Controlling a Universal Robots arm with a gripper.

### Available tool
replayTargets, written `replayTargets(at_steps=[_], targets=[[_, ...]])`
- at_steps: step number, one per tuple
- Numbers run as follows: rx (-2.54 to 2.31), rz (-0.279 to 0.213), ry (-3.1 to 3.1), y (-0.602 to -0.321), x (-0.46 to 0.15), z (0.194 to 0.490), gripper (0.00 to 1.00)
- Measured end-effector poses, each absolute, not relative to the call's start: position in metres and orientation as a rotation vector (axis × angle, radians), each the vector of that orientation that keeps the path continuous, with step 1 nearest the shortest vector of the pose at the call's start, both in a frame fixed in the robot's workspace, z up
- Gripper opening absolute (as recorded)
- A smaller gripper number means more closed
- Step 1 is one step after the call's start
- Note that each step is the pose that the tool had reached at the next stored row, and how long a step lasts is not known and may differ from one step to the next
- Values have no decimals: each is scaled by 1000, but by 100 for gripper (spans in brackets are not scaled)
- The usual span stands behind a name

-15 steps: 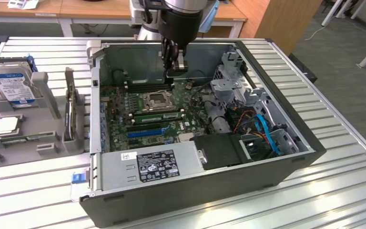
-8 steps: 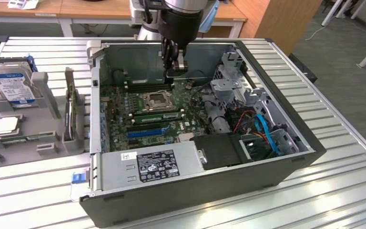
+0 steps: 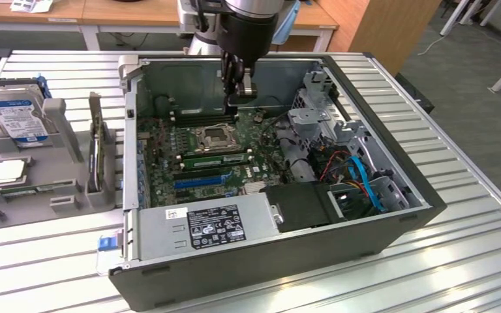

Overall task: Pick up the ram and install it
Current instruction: 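Press down the ram until it locks into place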

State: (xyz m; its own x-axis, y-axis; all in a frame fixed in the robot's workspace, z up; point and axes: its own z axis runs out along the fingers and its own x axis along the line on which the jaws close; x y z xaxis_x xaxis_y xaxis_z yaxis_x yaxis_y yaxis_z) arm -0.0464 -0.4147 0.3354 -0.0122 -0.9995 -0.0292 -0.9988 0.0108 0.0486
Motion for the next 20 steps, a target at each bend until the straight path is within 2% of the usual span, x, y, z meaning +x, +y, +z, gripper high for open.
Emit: replayTargets(at_steps=[20], targets=[[1888, -89, -2502, -415, -46, 335, 10]])
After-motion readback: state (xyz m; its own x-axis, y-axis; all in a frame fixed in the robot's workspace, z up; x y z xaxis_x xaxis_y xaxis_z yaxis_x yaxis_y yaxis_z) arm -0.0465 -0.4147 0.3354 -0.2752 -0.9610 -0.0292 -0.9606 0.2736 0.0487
